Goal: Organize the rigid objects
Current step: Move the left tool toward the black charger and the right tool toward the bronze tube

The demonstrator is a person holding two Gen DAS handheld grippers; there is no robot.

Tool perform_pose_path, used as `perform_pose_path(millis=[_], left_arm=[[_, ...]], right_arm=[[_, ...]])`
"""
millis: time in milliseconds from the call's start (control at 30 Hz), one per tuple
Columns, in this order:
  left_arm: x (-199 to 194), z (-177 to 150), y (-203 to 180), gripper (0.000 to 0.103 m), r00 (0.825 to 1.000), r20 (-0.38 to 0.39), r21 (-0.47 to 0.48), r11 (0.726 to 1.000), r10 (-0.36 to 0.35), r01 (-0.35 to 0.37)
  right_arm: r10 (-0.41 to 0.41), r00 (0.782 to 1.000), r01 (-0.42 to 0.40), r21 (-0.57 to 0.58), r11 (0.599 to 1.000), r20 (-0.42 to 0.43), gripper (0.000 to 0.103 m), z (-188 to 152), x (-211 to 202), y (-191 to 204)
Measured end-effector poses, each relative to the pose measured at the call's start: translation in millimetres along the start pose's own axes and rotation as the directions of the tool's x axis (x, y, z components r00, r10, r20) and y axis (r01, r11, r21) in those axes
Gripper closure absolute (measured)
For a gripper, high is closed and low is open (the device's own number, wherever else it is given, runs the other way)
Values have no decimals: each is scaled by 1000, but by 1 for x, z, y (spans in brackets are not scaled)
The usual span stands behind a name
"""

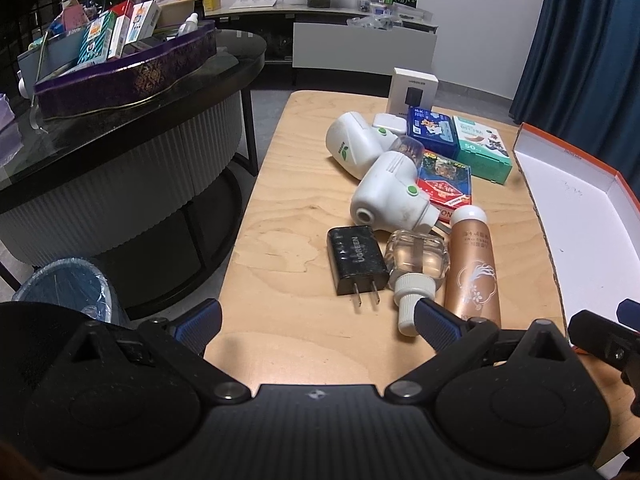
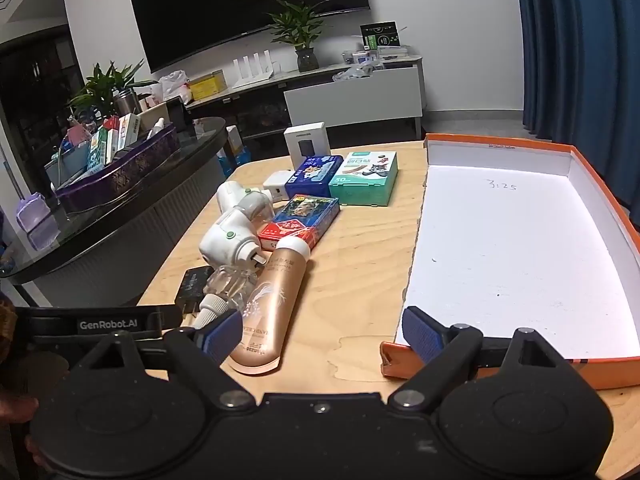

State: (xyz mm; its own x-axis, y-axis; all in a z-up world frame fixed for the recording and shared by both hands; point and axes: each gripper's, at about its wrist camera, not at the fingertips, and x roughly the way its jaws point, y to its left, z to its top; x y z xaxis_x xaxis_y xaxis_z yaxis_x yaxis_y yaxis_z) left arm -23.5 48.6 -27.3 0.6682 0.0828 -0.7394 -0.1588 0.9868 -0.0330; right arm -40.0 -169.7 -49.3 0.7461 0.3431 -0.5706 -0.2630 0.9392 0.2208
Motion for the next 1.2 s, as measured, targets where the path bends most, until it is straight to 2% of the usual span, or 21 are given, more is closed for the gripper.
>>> perform_pose_path(millis=[967, 1200], left_arm=[[22, 13, 13, 0, 999, -15, -41, 999, 34, -34], [37, 23, 9, 0, 1000, -15, -42, 999, -1, 0]], right_arm=[[10, 1000, -10, -9, 1000, -8, 1, -1, 9, -2], [13, 1000, -13, 0, 1000, -10, 1, -1, 11, -2]])
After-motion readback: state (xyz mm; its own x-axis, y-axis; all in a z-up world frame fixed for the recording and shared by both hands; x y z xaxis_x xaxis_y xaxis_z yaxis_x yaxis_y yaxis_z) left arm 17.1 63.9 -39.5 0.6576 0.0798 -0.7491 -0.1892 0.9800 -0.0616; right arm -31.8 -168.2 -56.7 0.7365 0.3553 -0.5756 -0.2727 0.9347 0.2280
